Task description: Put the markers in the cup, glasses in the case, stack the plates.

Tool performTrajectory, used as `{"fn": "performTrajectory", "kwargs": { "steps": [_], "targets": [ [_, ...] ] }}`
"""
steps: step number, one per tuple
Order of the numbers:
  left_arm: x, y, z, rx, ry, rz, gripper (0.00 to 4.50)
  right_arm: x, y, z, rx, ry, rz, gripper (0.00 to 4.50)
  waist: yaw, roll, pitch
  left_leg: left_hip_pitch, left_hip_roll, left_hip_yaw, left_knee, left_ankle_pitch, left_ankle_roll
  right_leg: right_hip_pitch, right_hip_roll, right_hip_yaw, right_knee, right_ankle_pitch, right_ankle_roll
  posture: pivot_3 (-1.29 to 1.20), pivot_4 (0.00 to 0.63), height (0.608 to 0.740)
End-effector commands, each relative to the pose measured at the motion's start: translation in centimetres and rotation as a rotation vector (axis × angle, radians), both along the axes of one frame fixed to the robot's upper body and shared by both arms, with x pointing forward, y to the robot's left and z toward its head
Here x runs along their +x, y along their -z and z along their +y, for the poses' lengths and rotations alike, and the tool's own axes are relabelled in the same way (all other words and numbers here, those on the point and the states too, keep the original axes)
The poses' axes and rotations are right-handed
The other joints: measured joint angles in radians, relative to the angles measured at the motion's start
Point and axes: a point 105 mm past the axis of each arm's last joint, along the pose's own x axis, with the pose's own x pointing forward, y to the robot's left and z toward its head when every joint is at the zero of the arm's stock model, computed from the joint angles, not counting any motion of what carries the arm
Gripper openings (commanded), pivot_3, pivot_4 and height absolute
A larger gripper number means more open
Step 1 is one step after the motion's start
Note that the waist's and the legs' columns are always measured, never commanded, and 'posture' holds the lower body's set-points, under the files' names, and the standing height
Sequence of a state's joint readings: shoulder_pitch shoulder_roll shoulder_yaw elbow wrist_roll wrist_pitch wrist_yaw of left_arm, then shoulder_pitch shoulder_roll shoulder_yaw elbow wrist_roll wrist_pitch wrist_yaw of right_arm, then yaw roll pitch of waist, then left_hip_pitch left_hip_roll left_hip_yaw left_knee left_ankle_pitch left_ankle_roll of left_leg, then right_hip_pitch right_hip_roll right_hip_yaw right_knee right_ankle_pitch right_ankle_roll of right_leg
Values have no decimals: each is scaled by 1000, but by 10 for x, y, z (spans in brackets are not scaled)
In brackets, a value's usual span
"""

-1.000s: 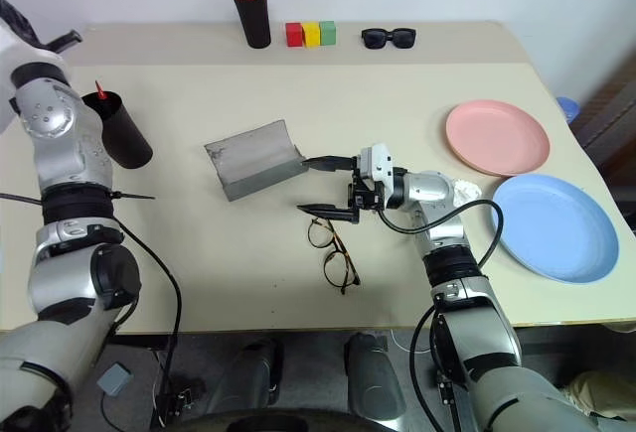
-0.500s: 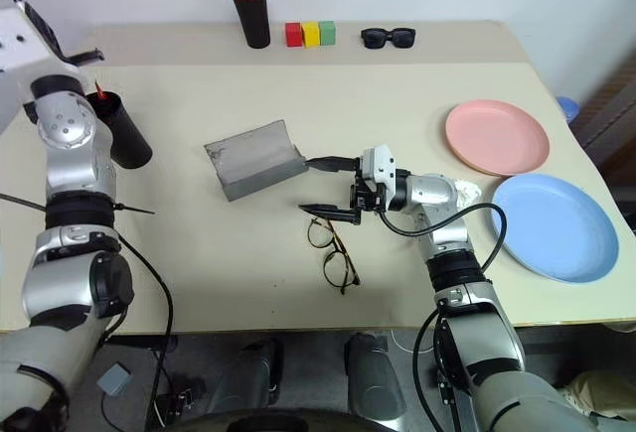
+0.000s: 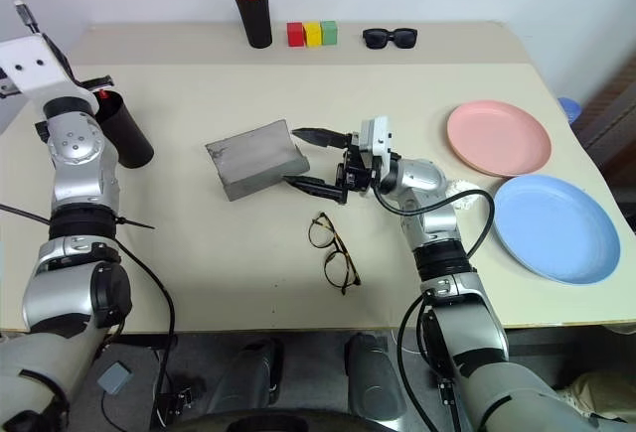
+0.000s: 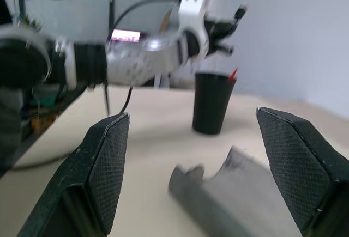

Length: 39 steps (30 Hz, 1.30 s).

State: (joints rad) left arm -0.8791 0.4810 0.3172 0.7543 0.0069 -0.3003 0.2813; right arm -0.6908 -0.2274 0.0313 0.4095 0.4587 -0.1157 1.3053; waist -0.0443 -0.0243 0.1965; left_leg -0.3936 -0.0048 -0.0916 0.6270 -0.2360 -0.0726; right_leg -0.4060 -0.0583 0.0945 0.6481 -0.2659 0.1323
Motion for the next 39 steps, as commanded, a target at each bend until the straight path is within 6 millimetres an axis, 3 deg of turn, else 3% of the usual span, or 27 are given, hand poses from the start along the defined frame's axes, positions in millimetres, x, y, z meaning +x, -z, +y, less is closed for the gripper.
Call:
{"fn": "performTrajectory", "kwargs": {
  "steps": [1, 35, 38, 39],
  "targets": [
    [-2, -7, -1, 29, -3, -26, 19, -4, -17, 1, 46, -12, -48, 3802, 0, 0, 0, 0, 0, 0, 0, 0, 0, 0, 0, 0, 0, 0, 0, 0, 150, 740],
    [3, 24, -4, 78, 16, 63, 19, -2, -20, 0, 57, 20, -55, 3802, 0, 0, 0, 0, 0, 0, 0, 0, 0, 0, 0, 0, 0, 0, 0, 0, 150, 740],
    [3, 25, -5, 75, 21, 66, 1145, -1, -20, -1, 56, 24, -57, 3802, 0, 0, 0, 0, 0, 0, 0, 0, 0, 0, 0, 0, 0, 0, 0, 0, 150, 740],
    [3, 26, -6, 75, 22, 67, 1717, -1, -21, -1, 56, 25, -57, 3802, 0, 0, 0, 0, 0, 0, 0, 0, 0, 0, 0, 0, 0, 0, 0, 0, 150, 740]
  ]
}}
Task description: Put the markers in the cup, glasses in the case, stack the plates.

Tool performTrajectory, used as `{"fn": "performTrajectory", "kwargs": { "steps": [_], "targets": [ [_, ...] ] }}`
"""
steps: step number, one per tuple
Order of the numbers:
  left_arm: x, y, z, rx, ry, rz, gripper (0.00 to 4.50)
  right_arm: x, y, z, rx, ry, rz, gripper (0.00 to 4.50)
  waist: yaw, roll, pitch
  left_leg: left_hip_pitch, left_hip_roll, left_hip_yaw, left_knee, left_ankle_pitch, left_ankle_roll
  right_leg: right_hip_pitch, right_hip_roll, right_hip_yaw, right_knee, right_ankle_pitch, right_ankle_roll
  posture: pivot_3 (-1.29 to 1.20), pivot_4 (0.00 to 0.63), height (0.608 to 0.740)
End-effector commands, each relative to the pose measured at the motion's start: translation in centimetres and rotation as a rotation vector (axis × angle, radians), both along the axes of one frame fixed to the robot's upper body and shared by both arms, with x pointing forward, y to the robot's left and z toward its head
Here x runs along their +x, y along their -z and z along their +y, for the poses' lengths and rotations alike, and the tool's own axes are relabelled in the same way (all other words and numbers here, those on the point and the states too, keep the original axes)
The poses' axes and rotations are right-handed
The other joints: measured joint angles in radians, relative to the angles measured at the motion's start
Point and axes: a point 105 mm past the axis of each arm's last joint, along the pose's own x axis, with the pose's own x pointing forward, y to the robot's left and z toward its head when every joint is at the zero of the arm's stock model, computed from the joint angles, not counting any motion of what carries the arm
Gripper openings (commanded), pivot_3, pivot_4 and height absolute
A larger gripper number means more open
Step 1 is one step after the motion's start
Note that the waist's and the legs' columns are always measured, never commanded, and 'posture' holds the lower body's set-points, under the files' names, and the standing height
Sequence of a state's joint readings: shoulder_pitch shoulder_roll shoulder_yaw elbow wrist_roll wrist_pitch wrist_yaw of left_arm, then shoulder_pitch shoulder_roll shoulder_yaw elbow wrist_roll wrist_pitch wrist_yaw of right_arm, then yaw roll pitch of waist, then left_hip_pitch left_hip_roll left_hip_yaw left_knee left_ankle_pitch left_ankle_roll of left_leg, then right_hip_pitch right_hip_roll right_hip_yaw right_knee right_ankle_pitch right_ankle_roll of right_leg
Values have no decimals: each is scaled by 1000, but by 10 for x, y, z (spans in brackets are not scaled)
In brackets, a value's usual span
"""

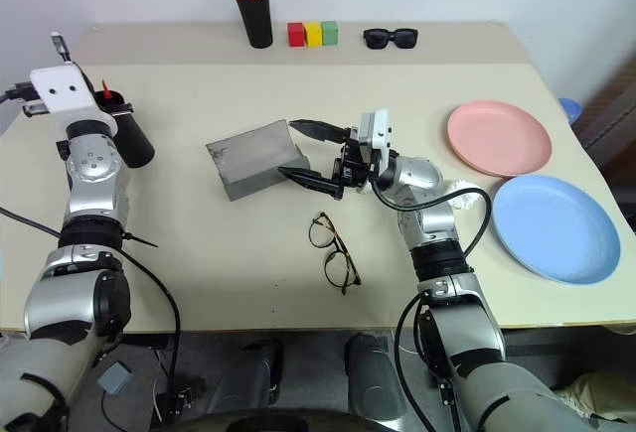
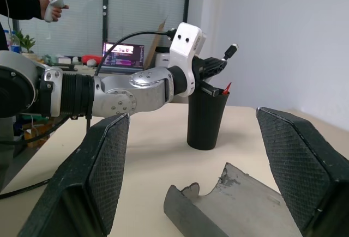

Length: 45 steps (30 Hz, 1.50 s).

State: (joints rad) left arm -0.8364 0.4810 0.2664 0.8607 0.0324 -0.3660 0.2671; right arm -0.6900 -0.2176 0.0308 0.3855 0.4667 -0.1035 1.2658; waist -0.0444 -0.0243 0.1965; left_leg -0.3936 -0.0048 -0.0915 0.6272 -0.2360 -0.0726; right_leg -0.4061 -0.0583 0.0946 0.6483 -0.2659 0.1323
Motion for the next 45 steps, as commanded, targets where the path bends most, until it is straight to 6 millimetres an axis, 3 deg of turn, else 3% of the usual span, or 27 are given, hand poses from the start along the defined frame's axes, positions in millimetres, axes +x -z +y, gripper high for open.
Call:
{"fn": "performTrajectory", "kwargs": {
  "steps": [1, 4, 6, 13, 15, 18, 21, 23, 26, 29, 35, 41, 45],
  "targets": [
    [-3, -10, -2, 20, 6, -42, 2064, -2, -15, -4, 27, 8, -60, 3802, 0, 0, 0, 0, 0, 0, 0, 0, 0, 0, 0, 0, 0, 0, 0, 0, 150, 740],
    [-3, -9, -2, 20, 8, -40, 3657, -1, -15, -4, 26, 11, -61, 3802, 0, 0, 0, 0, 0, 0, 0, 0, 0, 0, 0, 0, 0, 0, 0, 0, 150, 740],
    [-3, -9, -2, 20, 7, -40, 4433, -1, -15, -5, 26, 13, -62, 3802, 0, 0, 0, 0, 0, 0, 0, 0, 0, 0, 0, 0, 0, 0, 0, 0, 150, 740],
    [-7, -28, -14, -12, 88, -137, 4433, 2, -15, -7, 21, 32, -65, 3802, 0, 0, 0, 0, 0, 0, 0, 0, 0, 0, 0, 0, 0, 0, 0, 0, 150, 740],
    [-4, -39, -38, -95, 283, -195, 4433, 4, -13, -10, 12, 51, -60, 3802, 3, 0, 0, 0, 0, 0, 0, 0, 0, 0, 0, 0, 0, 0, 0, 0, 150, 740],
    [-11, -53, -94, -103, 662, -194, 4433, 3, -9, -15, -17, 68, -42, 3802, 4, 0, 0, -2, 0, 0, 1, 0, 0, 0, -1, 0, -1, 0, 0, 0, 150, 740],
    [-33, -47, -145, -67, 1019, -51, 4433, -2, -2, -23, -63, 70, -14, 3802, -1, 0, 0, -2, 0, 0, 0, 0, 0, 0, -1, 0, -1, 0, 0, 0, 150, 740],
    [-49, -37, -161, -13, 1165, 71, 4433, -8, 2, -29, -101, 75, 4, 3802, -8, 1, 1, -2, 0, 0, 0, 0, 0, -1, -1, 0, 0, 0, 0, 0, 150, 740],
    [-60, -28, -163, 56, 1229, 208, 4433, -13, 6, -40, -144, 108, 26, 3802, -22, 2, 1, -1, 1, 0, 0, 0, 0, -1, 1, 1, 1, 0, 0, 0, 150, 740],
    [-59, -8, -154, 233, 1142, 468, 4433, -22, 13, -60, -225, 156, 48, 3802, -25, 2, 1, 0, 1, 0, 0, 0, 0, -1, 2, 1, 1, 0, -1, 0, 150, 740],
    [-69, 11, -147, 418, 1214, 856, 4433, -39, 18, -97, -327, 259, 76, 3802, -18, 2, 1, -2, 1, 0, 1, 0, 1, 0, 2, 1, -2, -1, 0, 0, 150, 740],
    [-65, 33, -146, 394, 1263, 1115, 4433, -52, 20, -123, -361, 350, 112, 3802, -19, 2, 1, -2, 1, 1, 0, 0, 1, 0, 2, 2, -2, -2, 0, 0, 150, 740],
    [-59, 49, -150, 395, 1241, 1204, 4433, -58, 23, -131, -354, 390, 128, 3802, -18, 2, 1, -2, 1, 1, 1, -1, 2, 0, 2, 2, -3, -2, 0, 0, 150, 740]
  ]
}}
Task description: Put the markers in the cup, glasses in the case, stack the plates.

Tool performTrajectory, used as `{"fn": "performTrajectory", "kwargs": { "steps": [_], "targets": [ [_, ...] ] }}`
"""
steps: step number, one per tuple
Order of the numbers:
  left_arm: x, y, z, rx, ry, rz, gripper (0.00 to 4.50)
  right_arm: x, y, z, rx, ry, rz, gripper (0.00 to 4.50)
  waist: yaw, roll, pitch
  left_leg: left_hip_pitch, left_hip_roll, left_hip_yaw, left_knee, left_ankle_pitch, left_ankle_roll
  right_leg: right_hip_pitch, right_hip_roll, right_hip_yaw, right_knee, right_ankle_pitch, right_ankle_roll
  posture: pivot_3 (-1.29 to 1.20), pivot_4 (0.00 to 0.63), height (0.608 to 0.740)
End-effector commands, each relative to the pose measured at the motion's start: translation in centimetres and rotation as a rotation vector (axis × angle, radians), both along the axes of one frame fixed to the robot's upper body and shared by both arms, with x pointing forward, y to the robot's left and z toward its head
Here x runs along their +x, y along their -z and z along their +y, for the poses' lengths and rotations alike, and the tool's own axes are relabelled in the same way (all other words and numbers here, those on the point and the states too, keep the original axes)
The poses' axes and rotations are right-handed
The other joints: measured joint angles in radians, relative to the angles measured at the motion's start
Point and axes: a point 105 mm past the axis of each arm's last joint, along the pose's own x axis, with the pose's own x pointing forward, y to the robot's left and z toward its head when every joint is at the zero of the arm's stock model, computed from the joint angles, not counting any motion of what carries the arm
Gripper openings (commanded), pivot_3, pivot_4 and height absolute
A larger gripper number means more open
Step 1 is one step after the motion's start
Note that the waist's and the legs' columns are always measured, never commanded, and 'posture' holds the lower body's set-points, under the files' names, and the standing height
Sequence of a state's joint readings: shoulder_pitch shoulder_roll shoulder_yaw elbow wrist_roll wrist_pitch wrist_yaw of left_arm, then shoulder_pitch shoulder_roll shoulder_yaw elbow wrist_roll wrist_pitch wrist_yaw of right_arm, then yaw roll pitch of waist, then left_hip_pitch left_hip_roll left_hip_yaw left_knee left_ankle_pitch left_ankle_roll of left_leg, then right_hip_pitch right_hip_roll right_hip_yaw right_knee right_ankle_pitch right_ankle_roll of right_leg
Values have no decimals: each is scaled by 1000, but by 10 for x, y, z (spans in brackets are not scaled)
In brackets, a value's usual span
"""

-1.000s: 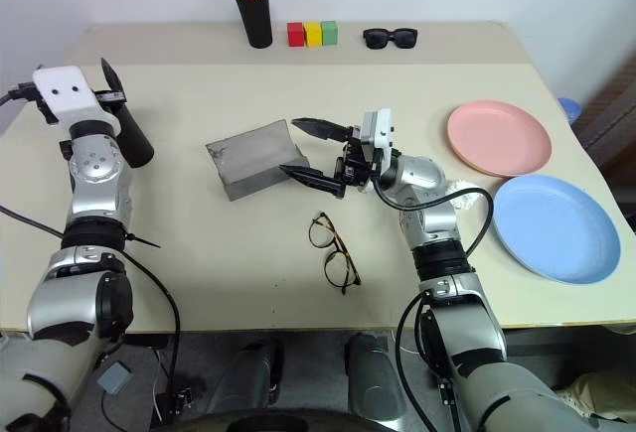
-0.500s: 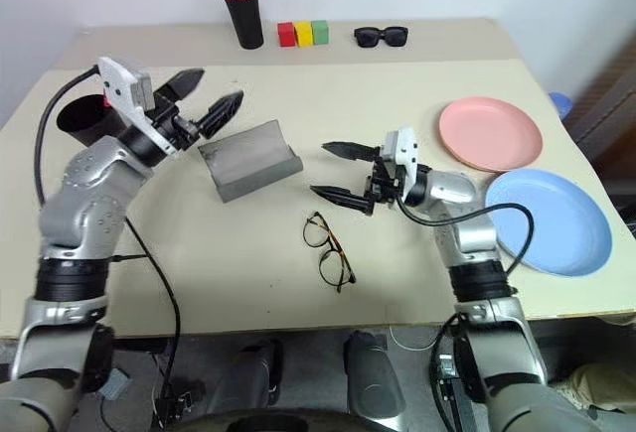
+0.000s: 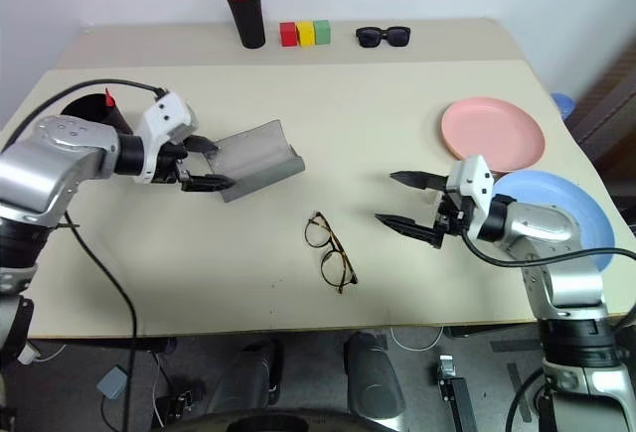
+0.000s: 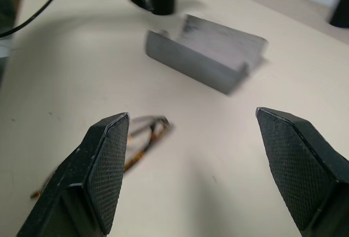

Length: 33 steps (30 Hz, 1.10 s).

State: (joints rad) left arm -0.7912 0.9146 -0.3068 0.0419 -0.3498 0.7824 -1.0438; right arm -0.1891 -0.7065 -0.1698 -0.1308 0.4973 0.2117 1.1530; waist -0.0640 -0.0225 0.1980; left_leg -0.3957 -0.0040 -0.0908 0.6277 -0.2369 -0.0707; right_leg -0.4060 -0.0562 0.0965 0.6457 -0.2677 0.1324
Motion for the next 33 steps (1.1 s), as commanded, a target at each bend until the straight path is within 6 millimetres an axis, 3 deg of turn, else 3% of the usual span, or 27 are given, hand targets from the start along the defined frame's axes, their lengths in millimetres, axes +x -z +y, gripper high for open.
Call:
{"fn": "performTrajectory", "kwargs": {
  "steps": [1, 10, 11, 13, 20, 24, 33],
  "targets": [
    [7, 3, -4, 45, -8, 7, 4433, -8, -13, -2, 11, 12, -55, 3802, 0, 0, 0, 0, 0, 0, 0, 0, 0, 0, 0, 0, 0, 0, 0, 0, 150, 740],
    [21, 40, -9, 101, -59, 72, 4433, -16, -6, -6, 24, 48, -54, 3802, 6, -1, 0, 0, 0, 0, 1, 0, 0, 0, 0, 0, 0, 0, 0, 0, 150, 740],
    [22, 43, -10, 108, -57, 73, 4216, -16, -6, -5, 25, 50, -56, 3802, 7, -1, 0, 0, 0, 0, 1, 0, 0, 0, 0, 0, 0, 0, 0, 0, 150, 740],
    [21, 48, -12, 117, -41, 92, 3606, -16, -6, -5, 26, 51, -58, 3802, 7, -1, 0, 0, 0, 0, 2, 0, 0, 0, 0, 0, 0, 0, 0, 0, 150, 740],
    [28, 49, -16, 138, -19, 78, 82, -12, -15, 1, 26, 54, -81, 3802, 19, 0, 0, 1, 0, 0, 2, 0, 0, 1, 0, 0, 1, 0, 0, 0, 150, 740],
    [31, 38, -19, 140, 59, 12, 25, -10, -19, 4, 29, 58, -90, 3802, 20, -1, 0, 1, 0, 0, 3, 0, 0, 1, 0, 1, 1, 0, 0, 0, 150, 740],
    [-1, 21, -14, 228, 483, -74, 25, -8, -15, 4, 37, 63, -95, 3802, 21, -1, 0, -1, 0, 0, 2, 0, 0, -1, 0, 0, 1, 0, 0, 0, 150, 740]
  ]
}}
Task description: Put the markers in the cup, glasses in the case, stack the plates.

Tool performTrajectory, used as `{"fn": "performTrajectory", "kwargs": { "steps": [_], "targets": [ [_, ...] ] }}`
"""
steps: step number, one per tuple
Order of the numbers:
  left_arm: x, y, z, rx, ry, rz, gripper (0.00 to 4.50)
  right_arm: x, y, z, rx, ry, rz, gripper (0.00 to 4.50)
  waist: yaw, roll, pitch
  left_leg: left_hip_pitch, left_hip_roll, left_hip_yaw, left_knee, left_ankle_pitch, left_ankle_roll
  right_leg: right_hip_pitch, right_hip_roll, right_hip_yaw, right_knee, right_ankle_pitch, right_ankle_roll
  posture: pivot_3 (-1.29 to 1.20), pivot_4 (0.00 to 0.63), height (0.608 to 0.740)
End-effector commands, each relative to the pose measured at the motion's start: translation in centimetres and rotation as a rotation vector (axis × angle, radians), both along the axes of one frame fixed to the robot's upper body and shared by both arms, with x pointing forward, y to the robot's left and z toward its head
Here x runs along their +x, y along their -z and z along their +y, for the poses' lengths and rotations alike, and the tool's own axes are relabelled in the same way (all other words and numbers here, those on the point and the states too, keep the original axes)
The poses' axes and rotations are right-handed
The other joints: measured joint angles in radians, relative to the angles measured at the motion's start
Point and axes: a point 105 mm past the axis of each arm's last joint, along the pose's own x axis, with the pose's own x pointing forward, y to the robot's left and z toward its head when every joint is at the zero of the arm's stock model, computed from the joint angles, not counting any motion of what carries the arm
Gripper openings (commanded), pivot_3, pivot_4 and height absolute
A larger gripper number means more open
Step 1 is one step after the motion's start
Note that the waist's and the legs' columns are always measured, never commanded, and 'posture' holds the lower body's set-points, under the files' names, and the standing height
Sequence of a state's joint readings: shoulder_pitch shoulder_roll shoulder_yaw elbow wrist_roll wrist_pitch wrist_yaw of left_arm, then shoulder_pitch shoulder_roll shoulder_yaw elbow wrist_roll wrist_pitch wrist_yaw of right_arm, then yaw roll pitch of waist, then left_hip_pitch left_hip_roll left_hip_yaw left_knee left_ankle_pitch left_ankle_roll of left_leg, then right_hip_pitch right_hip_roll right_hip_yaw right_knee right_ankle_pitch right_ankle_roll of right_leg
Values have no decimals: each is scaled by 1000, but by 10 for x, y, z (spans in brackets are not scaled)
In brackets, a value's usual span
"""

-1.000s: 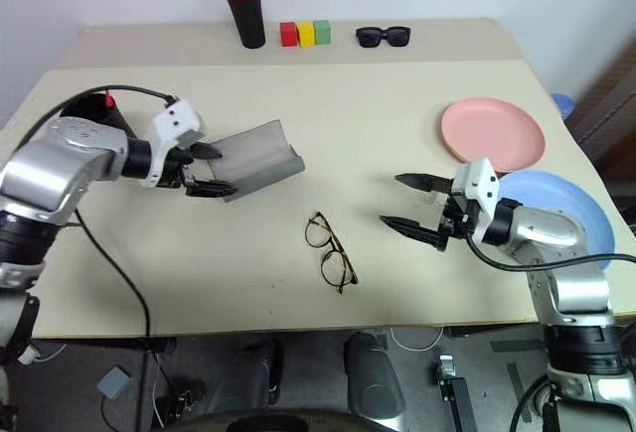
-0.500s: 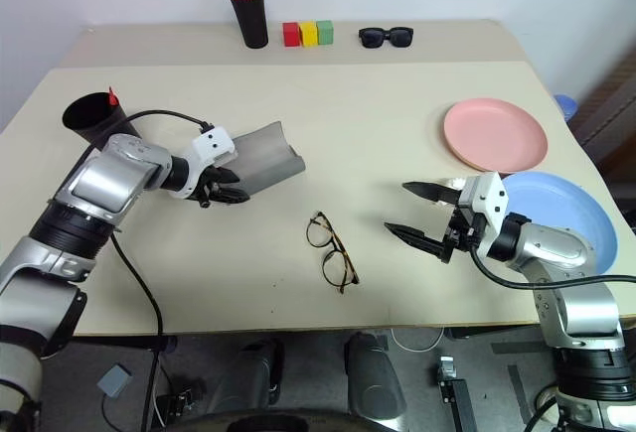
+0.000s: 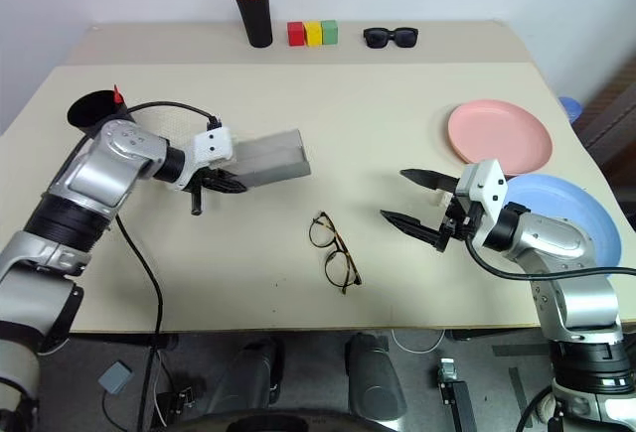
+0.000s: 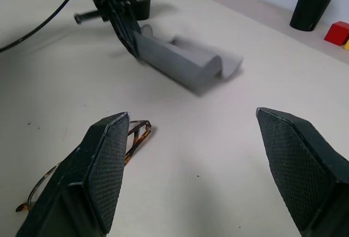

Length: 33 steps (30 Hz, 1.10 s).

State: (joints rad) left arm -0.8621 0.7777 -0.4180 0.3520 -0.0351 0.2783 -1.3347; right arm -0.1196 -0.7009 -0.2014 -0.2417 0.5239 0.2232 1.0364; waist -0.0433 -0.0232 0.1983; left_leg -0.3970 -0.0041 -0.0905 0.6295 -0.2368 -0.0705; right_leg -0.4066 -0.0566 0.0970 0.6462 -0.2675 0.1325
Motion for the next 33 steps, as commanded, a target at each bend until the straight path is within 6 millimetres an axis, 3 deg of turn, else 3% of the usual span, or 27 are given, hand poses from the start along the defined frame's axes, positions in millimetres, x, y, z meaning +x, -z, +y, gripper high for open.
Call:
{"fn": "performTrajectory", "kwargs": {
  "steps": [1, 6, 15, 24, 27, 31, 33],
  "targets": [
    [-12, -14, 2, 22, 147, -19, 25, -1, -6, 3, 7, -16, -48, 3802, 0, 0, 0, 0, 0, 0, 0, 0, 0, 0, 0, 0, 0, 0, 0, 0, 150, 740],
    [-15, -13, 11, 72, 196, -10, 25, 0, -4, 4, 12, -18, -55, 3802, 0, 0, 0, 0, 0, 0, 1, 0, 0, 0, 0, 0, 0, 0, 0, 0, 150, 740],
    [-16, 5, 23, 125, 146, -7, 25, -1, -11, 12, 17, -17, -56, 3802, -1, 0, 0, 0, 0, 0, 1, 0, 1, 0, 0, 0, 1, 0, 0, 0, 150, 740],
    [-24, 13, 25, 130, 102, 16, 25, -6, -6, 5, 30, 20, 28, 3802, -1, 0, 0, 0, 0, 0, 1, 0, 1, 0, 0, 0, 1, 0, 0, 0, 150, 740],
    [-26, 12, 23, 97, 79, 33, 911, -7, -6, 4, 45, 36, 42, 3802, 0, 0, 0, 0, 0, 0, 1, 0, 1, 0, 0, 0, 1, 0, 0, 0, 150, 740],
    [-25, 2, 11, 33, 67, -18, 2896, -11, -6, 5, 56, 57, 95, 3802, 0, 0, 0, 0, 0, 0, 1, 0, 1, 0, 0, 0, 2, 0, 0, 0, 150, 740],
    [-25, -4, 5, 2, 73, -50, 2896, -14, -1, 7, 68, 62, 164, 3802, 0, 0, 0, 0, 0, 0, 1, 0, 1, 0, 0, 0, 2, 0, 0, 0, 150, 740]
  ]
}}
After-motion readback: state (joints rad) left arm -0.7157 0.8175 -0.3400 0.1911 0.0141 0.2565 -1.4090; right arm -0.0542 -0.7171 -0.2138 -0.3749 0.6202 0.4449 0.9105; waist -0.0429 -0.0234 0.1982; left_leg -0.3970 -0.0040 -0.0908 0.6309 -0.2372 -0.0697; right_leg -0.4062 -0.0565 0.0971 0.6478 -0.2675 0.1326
